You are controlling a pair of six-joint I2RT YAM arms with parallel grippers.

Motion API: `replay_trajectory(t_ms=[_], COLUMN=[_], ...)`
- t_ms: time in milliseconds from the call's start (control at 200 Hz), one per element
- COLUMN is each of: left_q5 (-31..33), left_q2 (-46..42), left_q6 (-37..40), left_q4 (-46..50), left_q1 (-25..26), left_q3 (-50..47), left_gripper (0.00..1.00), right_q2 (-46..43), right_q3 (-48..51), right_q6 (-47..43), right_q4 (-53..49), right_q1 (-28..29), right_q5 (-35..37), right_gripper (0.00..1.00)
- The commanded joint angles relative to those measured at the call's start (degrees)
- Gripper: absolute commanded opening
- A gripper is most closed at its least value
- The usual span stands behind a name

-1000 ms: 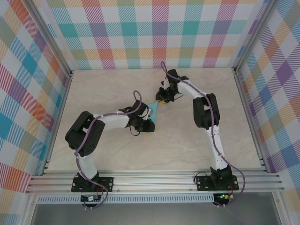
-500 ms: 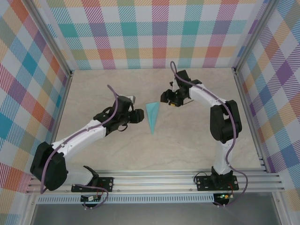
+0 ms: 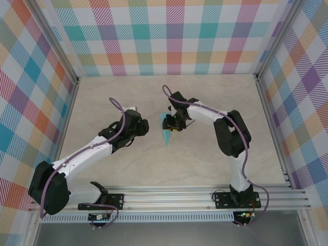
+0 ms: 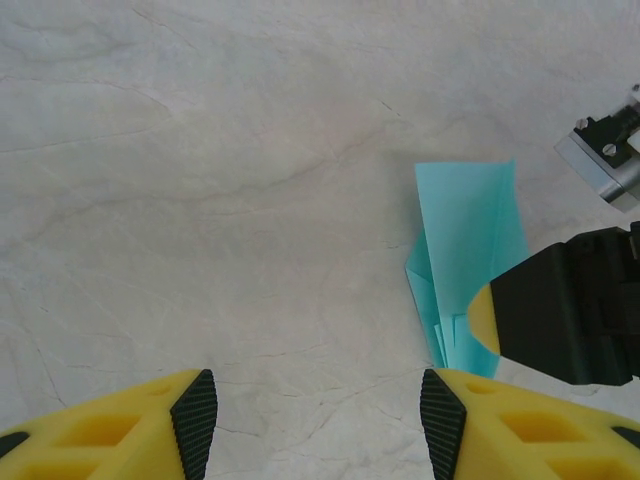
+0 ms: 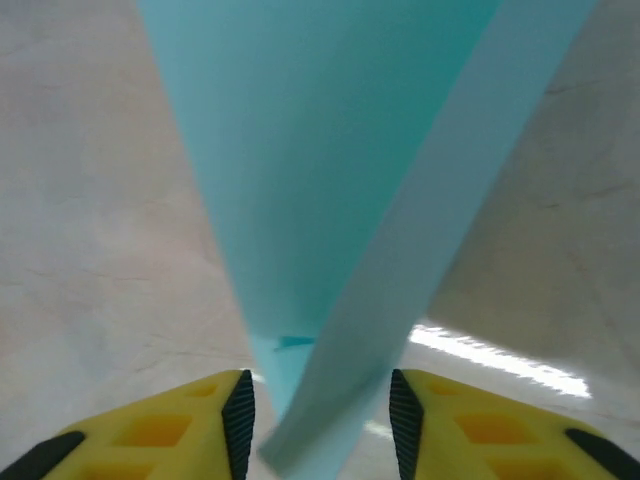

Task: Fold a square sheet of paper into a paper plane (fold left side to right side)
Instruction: Pick up the paper plane at the center of the table, then place the paper plane at the center of the table.

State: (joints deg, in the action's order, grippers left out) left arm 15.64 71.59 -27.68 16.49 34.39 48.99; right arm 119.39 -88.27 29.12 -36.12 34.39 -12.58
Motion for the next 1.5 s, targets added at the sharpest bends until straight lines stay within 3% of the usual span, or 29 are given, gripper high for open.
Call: replay_trajectory(t_ms=[0, 105, 385, 635, 840, 1175, 1495], left_q5=[1.5, 1.8, 3.4, 4.6, 4.5, 4.1, 2.7], left_q2=[-1.2, -1.4, -2.5, -3.6, -3.5, -2.8, -1.6], left_q6=[-0.6, -0.6, -0.6, -0.5, -0.4, -0.5, -0.8], left_q4=[0.8, 1.1, 1.6, 2.0, 2.3, 1.8, 0.0], left_q1=[-0.4, -0.4, -0.4, -0.4, -0.4, -0.4, -0.4], left_q3=[-0.2, -0.2, -0.3, -0.9, -0.6, -0.4, -0.6], left_gripper=[0.58, 0.59, 0.59, 0.59, 0.59, 0.59, 0.70], right_q2=[0.7, -1.1, -11.6, -10.6, -7.1, -11.7, -13.4], right_q3=[-2.2, -1.9, 3.1, 13.0, 16.2, 11.0, 6.5], right_q6=[-1.1, -2.5, -4.9, -3.4, -5.0, -9.8, -7.6], right_q4=[-3.5, -3.4, 2.6, 9.4, 11.6, -3.9, -12.0], right_q1=[-0.3, -0.4, -0.6, -4.5, -7.1, -8.0, 0.0], right_q5=[3.8, 3.6, -10.9, -15.6, -13.7, -1.4, 7.0], right_gripper=[0.23, 0.00, 0.00, 0.00, 0.00, 0.38, 0.44])
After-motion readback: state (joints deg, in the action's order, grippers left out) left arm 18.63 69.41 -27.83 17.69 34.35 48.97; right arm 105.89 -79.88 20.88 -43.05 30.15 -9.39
